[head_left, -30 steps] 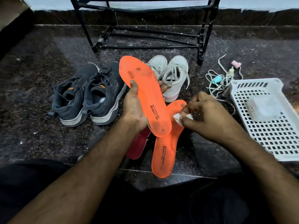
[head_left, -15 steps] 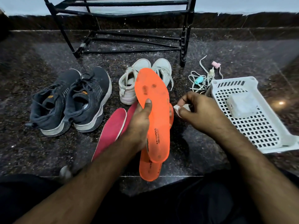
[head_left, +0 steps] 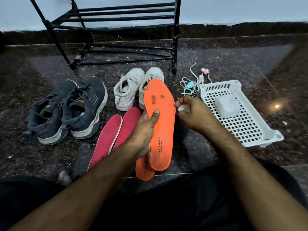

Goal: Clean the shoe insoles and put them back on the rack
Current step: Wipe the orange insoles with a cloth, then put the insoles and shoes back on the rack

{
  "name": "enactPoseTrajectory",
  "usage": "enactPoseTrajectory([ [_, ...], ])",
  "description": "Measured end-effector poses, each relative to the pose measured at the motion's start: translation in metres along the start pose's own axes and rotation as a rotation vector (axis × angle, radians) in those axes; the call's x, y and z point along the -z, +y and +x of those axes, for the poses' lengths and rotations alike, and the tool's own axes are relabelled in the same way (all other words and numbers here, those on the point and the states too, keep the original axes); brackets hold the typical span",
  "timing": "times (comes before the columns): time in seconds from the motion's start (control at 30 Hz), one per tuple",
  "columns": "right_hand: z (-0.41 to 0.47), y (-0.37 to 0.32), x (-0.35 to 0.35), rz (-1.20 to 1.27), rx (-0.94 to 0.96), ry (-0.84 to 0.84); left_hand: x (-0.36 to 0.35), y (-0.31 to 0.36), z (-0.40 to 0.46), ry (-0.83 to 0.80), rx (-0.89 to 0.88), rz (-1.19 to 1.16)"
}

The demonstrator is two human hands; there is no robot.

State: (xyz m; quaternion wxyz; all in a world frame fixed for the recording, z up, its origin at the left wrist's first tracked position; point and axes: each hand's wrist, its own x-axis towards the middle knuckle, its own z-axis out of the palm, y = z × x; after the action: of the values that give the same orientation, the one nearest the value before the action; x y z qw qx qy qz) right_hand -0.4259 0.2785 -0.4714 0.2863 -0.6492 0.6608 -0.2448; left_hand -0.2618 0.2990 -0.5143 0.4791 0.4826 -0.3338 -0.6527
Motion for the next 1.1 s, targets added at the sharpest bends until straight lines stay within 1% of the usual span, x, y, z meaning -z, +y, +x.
enactPoseTrajectory([
  [0.1, -0.014, -0.001, 0.007, 0.098, -0.070, 0.040, -0.015, -0.004, -0.003, 0.033, -0.025, 0.006],
  [0.2, -0.038, 0.012, 0.010, 0.161, -0.116, 0.042, -0.038, -0.013, -0.004, 0.078, -0.036, -0.014],
  [0.27, -0.050, 0.024, 0.011, 0.147, -0.152, 0.022, -0.054, -0.018, -0.005, 0.093, -0.047, -0.013],
  [0.37, -0.055, 0.033, 0.012, 0.075, -0.197, 0.009, -0.067, -0.031, 0.000, 0.118, -0.064, 0.060],
  [0.47, -0.047, 0.036, 0.010, 0.044, -0.288, -0.011, -0.063, -0.045, 0.012, 0.150, -0.072, 0.199],
  [0.6, -0.030, 0.046, -0.002, -0.073, -0.400, -0.122, -0.048, -0.063, 0.024, 0.049, -0.059, 0.372],
  [0.63, -0.026, 0.047, -0.003, -0.098, -0.416, -0.137, -0.045, -0.069, 0.029, 0.027, -0.076, 0.455],
  [0.7, -0.016, 0.050, -0.006, -0.145, -0.448, -0.165, -0.043, -0.081, 0.035, 0.032, -0.104, 0.654],
  [0.77, -0.010, 0.050, -0.007, -0.193, -0.461, -0.184, -0.045, -0.080, 0.035, 0.038, -0.099, 0.855],
  [0.83, -0.005, 0.052, -0.010, -0.252, -0.450, -0.195, -0.050, -0.078, 0.034, 0.058, -0.114, 0.993],
  [1.0, 0.005, 0.055, -0.017, -0.367, -0.414, -0.184, -0.051, -0.085, 0.036, 0.133, -0.171, 1.135],
  [1.1, 0.006, 0.053, -0.016, -0.428, -0.381, -0.107, -0.054, -0.084, 0.032, 0.196, -0.263, 1.151],
])
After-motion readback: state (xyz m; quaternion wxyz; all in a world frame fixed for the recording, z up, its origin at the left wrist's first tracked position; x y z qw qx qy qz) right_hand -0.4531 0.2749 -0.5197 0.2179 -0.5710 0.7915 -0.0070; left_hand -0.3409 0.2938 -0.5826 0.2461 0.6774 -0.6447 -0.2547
